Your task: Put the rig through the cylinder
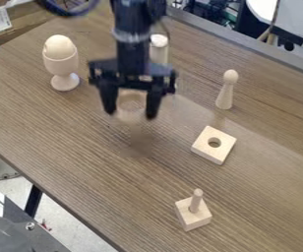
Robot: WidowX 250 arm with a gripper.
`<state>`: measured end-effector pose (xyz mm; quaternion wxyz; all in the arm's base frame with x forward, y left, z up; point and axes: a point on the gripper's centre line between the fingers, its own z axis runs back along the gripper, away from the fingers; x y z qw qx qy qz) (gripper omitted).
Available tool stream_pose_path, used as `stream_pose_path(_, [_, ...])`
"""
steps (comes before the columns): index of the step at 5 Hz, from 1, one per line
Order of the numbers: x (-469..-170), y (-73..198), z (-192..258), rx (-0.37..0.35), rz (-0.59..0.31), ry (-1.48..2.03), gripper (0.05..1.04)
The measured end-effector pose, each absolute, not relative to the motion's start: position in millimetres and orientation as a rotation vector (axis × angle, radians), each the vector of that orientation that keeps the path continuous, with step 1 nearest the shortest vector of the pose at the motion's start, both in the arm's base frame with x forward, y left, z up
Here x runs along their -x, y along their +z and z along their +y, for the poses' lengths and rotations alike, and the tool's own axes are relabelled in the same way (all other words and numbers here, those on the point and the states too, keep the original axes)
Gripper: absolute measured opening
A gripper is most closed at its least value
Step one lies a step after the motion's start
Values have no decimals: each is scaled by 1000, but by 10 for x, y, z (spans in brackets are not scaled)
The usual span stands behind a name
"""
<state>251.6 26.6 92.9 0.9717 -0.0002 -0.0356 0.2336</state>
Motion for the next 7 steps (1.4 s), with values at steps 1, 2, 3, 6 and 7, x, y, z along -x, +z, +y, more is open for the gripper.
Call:
stream_pose_path(1, [-2644, 1433, 199, -34, -101, 407, 783])
stream_pose_path(2, [-2898, 1792, 147, -7, -133, 352, 783])
stream_pose_path(3, [-3146, 1761, 159, -8, -105, 323, 783])
stream_pose_path(6, [-3445, 1315, 385, -32, 45, 349, 783])
stream_pose_path(7, [-3445, 1318, 486, -24, 39, 372, 783])
